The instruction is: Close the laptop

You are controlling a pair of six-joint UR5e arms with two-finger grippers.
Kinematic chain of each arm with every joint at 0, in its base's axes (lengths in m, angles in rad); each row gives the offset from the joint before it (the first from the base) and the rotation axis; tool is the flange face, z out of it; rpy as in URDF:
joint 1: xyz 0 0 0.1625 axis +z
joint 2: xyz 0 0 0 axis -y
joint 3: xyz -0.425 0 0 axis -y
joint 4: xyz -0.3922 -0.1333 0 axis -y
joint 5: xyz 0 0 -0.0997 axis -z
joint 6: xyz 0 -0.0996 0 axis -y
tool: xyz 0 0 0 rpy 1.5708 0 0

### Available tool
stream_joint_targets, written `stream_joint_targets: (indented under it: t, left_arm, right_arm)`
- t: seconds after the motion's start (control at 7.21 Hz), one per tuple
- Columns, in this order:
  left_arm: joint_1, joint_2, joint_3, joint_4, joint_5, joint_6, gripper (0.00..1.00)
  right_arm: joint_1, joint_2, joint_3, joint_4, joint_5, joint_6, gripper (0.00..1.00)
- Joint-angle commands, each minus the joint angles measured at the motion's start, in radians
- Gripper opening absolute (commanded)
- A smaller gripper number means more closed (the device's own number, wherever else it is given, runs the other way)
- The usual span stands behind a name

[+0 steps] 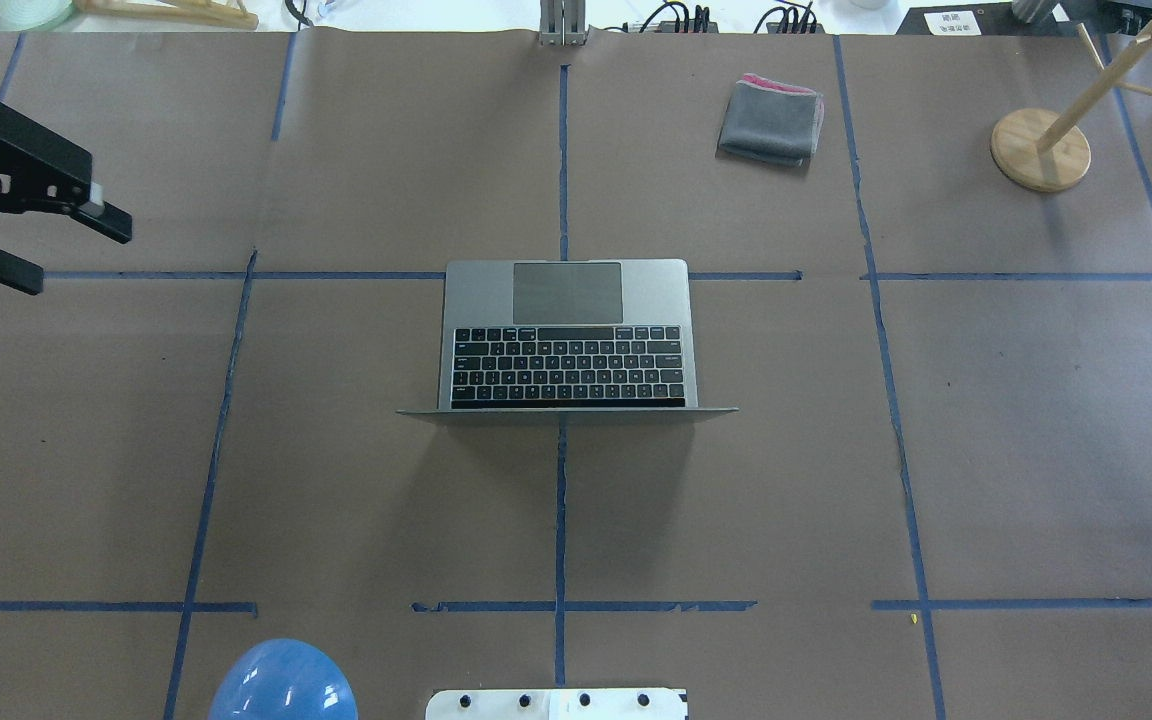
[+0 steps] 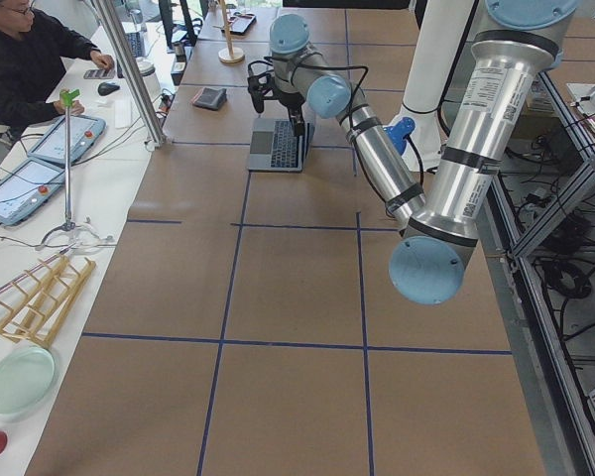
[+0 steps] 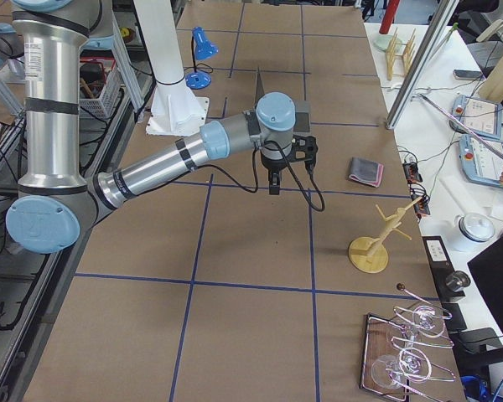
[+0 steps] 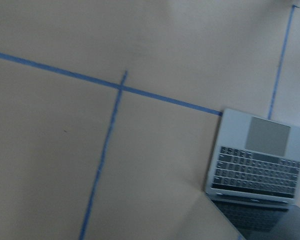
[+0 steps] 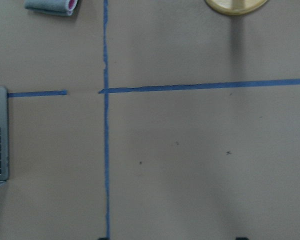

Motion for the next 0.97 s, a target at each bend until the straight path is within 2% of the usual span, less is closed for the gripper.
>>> stream_joint_targets:
  t: [0.0,0.14,0.28,0.55,0.83]
  left_arm:
    - [0.264,-0.126,-0.048,0.000,0.183,-0.276,0.47]
    - [0.365,-0.160,-0.046,0.000,0.267,-0.322,0.24]
    - [0.420,-0.164,-0.044,-0.003,0.309,-0.324,0.07]
    - [0.527,-0.195,-0.029,-0.014,0.345,-0.313,0.02]
    - [0.637,-0.232,0.014,-0.016,0.444,-0.313,0.02]
  right_arm:
    - [-0.189,0.005,0.121,0.211,-0.006,0.436,0.29]
    - [-0.303,0.005,0.116,0.370,-0.016,0.596,0.13]
    - [-0.380,0.007,0.116,0.431,-0.020,0.618,0.03]
    - [-0.505,0.034,0.118,0.459,-0.007,0.624,0.01]
    - [-0.628,0.084,0.120,0.479,-0.035,0.661,0.01]
